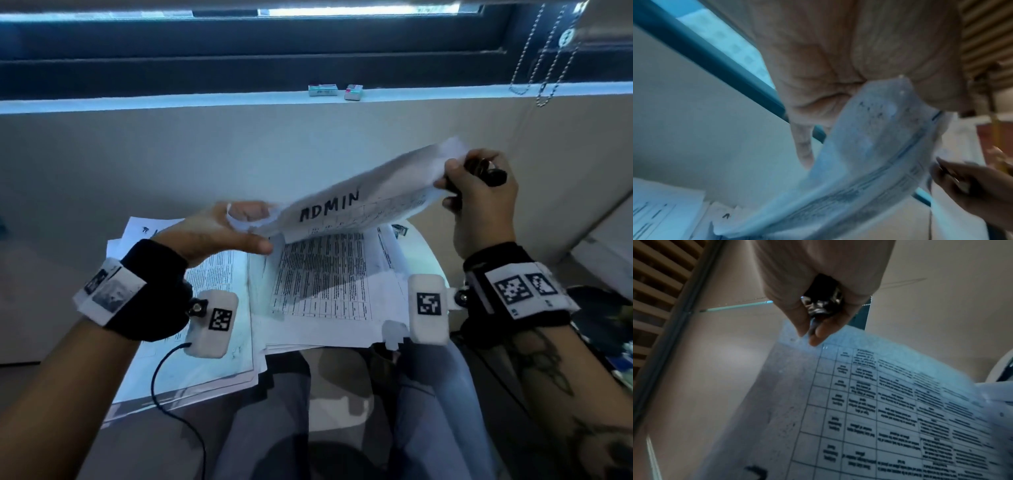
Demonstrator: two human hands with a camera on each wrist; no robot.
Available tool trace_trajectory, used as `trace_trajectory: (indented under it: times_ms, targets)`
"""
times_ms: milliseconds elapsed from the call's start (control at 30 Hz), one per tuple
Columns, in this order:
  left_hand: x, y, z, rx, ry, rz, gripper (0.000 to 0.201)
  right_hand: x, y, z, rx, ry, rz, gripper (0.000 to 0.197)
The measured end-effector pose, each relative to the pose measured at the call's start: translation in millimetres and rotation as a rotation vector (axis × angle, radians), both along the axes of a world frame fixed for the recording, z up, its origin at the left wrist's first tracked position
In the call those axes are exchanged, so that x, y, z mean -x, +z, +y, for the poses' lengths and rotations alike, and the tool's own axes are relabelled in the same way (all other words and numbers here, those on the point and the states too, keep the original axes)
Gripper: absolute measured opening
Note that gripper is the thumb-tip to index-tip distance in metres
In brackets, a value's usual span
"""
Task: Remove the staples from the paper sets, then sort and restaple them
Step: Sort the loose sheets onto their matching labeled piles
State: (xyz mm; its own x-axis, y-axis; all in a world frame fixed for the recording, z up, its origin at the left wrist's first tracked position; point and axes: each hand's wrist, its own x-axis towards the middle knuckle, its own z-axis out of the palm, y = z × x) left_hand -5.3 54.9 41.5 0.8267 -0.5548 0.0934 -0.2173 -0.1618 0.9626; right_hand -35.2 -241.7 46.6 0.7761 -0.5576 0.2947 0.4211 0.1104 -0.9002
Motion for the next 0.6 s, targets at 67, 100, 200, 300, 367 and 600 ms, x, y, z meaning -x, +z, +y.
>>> trace_trajectory:
  times_ms: [67, 100, 200, 300, 367, 600]
  targets:
    - [8, 3, -5, -0.182, -0.091, -0.044, 0.053, 2, 0, -5, 0.000, 0.052, -0.034, 0.026]
    - [10, 1, -6, -0.252, -0.117, -0.044, 0.053, 3, -1, -6, 0.023, 0.079, -0.037, 0.026]
    - [4, -11, -2, -0.285, -0.160, 0.095, 0.062, 4, -8, -10, 0.119, 0.110, 0.014, 0.026]
    - [-7, -25, 7, -0.318, -0.091, 0.214, 0.079, -1, -15, -11, 0.196, 0.041, 0.124, 0.029]
    - [-12, -27, 12, -0.310, -0.055, 0.196, 0.079, -6, -20, -10, 0.252, -0.037, 0.180, 0.032]
    - [-7, 20, -21, -0.292, 0.043, -0.024, 0.088, -14, -35, 0, 0.293, -0.157, 0.276, 0.025]
